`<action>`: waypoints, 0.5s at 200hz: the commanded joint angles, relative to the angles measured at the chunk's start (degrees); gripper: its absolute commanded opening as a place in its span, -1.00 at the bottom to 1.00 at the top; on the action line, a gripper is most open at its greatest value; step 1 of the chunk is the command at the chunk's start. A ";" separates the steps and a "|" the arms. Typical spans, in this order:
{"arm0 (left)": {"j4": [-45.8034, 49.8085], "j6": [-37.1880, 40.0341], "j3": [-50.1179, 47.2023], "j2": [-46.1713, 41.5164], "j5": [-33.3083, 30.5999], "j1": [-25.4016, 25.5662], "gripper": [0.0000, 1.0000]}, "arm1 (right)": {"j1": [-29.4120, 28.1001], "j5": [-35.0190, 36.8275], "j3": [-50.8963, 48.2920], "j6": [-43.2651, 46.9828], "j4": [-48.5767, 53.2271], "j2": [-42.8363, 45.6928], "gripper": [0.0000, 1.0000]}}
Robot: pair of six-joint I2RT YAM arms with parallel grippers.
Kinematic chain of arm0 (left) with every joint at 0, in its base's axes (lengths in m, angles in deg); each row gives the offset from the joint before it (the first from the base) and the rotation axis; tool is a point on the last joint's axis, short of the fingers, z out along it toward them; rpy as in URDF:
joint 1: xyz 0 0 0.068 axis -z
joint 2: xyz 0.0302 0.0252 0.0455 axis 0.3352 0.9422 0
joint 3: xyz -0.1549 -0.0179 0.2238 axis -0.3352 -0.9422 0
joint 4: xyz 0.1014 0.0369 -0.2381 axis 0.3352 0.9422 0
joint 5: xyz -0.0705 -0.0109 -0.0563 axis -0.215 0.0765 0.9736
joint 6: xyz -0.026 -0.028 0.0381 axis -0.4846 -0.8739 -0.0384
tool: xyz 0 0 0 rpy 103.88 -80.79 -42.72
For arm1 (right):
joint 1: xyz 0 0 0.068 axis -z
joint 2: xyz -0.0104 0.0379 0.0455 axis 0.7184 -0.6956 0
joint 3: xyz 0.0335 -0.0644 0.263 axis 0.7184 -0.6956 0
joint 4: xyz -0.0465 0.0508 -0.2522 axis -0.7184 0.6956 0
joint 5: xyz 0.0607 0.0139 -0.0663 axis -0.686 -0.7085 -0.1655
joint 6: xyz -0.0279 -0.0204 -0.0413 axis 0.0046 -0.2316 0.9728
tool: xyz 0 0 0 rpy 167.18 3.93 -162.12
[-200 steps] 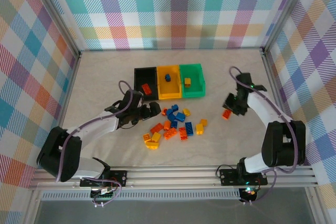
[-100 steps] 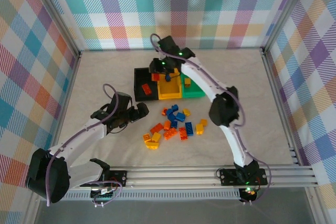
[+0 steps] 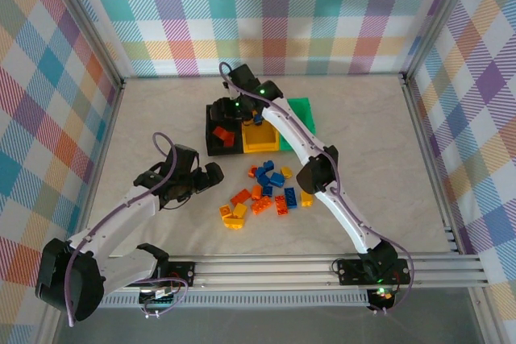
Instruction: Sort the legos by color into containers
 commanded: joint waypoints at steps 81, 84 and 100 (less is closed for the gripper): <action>2.26 0.51 1.88 -0.84 -0.25 -0.92 1.00 | -0.18 19.17 0.34 7.40 19.37 17.72 0.30; 2.25 0.56 1.96 -0.87 -0.20 -0.92 1.00 | -0.18 19.59 -0.92 7.48 19.81 19.12 0.29; 2.30 0.83 2.56 -0.64 -0.02 -0.93 1.00 | -0.28 21.54 -7.28 8.33 20.72 25.07 0.34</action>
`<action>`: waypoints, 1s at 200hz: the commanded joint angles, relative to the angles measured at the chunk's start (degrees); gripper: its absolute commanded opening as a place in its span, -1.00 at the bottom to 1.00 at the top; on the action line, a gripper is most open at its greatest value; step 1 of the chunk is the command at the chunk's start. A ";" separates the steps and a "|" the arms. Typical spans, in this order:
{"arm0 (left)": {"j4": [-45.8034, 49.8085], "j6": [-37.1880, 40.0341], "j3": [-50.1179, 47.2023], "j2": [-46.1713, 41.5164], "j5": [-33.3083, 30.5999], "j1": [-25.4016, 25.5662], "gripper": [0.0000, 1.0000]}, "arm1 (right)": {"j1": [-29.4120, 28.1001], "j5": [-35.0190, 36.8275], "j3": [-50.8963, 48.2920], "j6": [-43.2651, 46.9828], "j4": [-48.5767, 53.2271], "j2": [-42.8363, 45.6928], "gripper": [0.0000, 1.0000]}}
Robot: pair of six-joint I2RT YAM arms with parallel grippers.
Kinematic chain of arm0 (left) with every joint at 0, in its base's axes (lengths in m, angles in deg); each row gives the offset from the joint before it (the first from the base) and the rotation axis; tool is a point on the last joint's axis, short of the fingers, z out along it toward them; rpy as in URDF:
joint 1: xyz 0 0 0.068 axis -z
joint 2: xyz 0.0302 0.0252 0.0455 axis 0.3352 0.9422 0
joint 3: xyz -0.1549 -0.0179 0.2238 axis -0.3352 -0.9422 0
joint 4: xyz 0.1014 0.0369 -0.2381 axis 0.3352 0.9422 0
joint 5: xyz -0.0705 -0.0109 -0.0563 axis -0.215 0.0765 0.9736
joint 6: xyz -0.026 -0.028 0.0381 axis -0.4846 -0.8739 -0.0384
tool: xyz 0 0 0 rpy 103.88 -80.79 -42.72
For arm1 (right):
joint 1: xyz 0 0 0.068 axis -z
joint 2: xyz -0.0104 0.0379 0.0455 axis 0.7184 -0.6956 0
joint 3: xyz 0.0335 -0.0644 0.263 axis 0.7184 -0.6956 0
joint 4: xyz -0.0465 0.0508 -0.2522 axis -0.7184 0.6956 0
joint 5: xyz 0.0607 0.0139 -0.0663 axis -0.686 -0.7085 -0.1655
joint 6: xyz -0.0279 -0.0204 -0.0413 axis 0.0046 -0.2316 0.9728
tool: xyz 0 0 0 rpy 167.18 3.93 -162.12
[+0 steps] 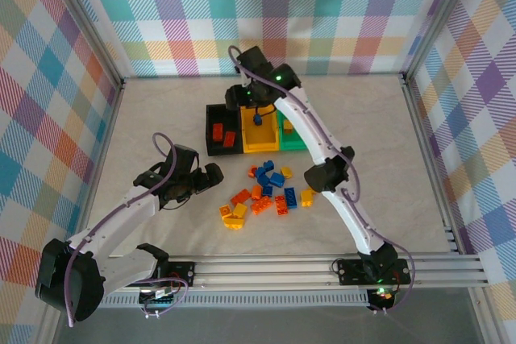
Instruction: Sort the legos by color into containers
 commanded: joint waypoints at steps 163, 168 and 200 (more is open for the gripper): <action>0.91 2.15 1.75 0.32 1.58 -1.05 1.00 | -1.27 -0.13 -122.79 -11.92 -36.35 63.60 0.29; 1.19 2.17 1.84 0.23 1.52 -1.03 1.00 | -1.23 -0.02 -122.70 -11.74 -37.14 62.56 0.28; 2.21 2.04 1.58 -0.31 1.56 -1.01 1.00 | -0.19 0.26 -122.87 -11.45 -41.65 58.60 0.20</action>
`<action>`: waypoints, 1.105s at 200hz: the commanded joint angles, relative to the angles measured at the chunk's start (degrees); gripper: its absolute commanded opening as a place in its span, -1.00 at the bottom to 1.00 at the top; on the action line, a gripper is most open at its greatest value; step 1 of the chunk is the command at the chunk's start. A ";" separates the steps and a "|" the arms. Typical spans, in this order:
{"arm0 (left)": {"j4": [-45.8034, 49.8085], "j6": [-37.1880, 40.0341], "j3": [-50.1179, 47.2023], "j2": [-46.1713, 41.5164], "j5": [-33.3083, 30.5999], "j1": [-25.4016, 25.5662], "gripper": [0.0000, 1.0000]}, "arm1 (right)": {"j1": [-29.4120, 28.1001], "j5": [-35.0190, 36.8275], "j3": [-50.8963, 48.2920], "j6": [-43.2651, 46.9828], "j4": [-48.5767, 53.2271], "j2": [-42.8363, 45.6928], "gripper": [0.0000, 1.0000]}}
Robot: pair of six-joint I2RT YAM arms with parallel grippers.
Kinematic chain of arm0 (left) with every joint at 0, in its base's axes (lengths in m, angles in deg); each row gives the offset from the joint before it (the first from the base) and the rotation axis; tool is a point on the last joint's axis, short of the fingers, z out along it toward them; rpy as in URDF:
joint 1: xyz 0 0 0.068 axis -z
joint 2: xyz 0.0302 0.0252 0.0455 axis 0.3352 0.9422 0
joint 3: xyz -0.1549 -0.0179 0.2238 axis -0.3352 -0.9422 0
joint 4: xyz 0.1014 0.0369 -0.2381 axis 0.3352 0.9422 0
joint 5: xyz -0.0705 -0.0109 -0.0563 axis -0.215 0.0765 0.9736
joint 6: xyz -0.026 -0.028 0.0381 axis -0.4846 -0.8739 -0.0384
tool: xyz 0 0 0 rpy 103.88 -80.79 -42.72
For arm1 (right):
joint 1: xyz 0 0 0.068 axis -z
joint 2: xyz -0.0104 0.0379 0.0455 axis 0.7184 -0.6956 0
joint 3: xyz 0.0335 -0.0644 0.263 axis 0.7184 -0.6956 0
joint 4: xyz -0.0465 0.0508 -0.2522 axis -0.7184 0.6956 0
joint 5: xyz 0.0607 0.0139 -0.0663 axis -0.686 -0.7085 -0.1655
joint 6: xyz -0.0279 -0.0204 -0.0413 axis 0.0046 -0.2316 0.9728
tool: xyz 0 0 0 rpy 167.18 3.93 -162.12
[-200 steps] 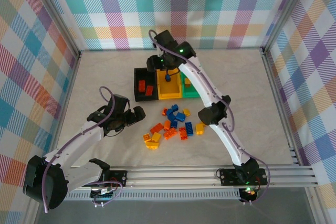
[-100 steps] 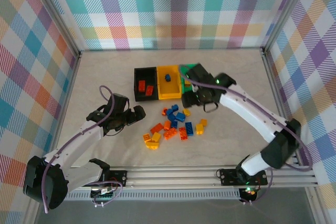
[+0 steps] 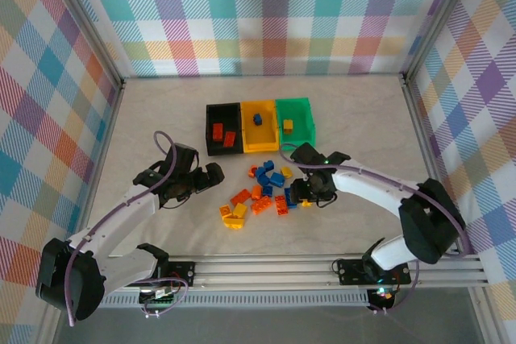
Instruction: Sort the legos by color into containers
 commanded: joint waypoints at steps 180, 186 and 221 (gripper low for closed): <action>4.67 1.30 5.69 2.81 1.94 4.27 1.00 | 7.49 0.15 10.50 5.02 -7.82 -2.71 -0.47; 4.80 1.42 5.45 3.03 2.37 4.21 1.00 | 8.19 0.48 12.52 5.24 -8.54 -4.32 -0.46; 6.03 1.75 4.38 3.12 3.21 4.63 0.94 | 12.78 0.45 25.58 5.06 -11.41 -16.06 -0.43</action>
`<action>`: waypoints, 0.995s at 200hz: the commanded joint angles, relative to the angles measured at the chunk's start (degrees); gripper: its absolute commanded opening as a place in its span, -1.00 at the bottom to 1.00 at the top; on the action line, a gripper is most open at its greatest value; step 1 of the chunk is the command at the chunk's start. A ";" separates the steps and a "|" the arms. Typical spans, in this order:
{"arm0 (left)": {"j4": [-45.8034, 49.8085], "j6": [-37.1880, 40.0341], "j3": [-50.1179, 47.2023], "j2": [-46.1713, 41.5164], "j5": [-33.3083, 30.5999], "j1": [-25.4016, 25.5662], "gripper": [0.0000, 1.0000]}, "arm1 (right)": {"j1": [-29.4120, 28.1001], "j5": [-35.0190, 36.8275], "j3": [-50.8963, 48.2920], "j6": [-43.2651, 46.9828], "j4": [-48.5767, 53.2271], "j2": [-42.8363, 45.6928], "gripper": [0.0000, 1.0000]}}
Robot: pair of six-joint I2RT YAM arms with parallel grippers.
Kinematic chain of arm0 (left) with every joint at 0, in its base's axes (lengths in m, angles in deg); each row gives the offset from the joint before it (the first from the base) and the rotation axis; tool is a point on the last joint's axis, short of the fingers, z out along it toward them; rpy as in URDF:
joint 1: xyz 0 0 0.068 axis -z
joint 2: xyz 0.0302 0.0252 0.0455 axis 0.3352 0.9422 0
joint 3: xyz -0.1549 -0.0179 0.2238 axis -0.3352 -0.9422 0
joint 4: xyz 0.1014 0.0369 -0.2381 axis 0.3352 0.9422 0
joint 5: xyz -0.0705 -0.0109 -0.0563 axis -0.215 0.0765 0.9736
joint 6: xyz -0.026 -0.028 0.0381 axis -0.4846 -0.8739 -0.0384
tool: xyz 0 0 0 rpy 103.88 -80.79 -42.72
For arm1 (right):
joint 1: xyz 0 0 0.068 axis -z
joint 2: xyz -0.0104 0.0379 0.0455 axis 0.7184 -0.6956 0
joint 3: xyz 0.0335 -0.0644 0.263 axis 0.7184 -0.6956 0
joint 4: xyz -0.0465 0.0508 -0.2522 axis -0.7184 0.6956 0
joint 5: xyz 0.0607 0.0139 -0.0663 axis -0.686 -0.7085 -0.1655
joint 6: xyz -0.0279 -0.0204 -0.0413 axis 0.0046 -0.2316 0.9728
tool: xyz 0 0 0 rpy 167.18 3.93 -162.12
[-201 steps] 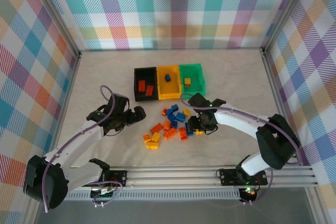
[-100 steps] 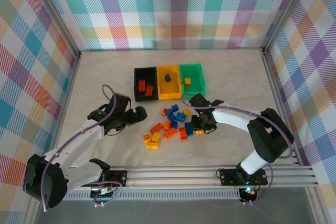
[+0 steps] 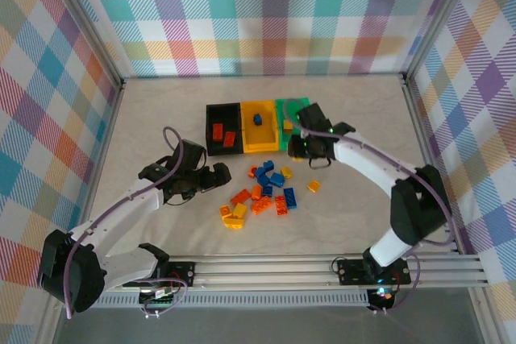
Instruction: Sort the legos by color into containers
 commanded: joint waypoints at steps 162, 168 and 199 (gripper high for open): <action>-0.14 -0.19 -1.78 0.78 2.21 2.05 1.00 | 6.14 -2.85 -11.05 -2.76 0.77 2.34 0.47; -0.55 -0.19 -1.85 1.23 2.32 2.05 1.00 | 6.14 -3.44 -13.29 -3.20 0.96 3.46 0.46; -2.28 0.00 -2.16 3.02 3.05 2.04 1.00 | 4.57 -4.17 -21.05 -3.11 1.17 6.59 0.52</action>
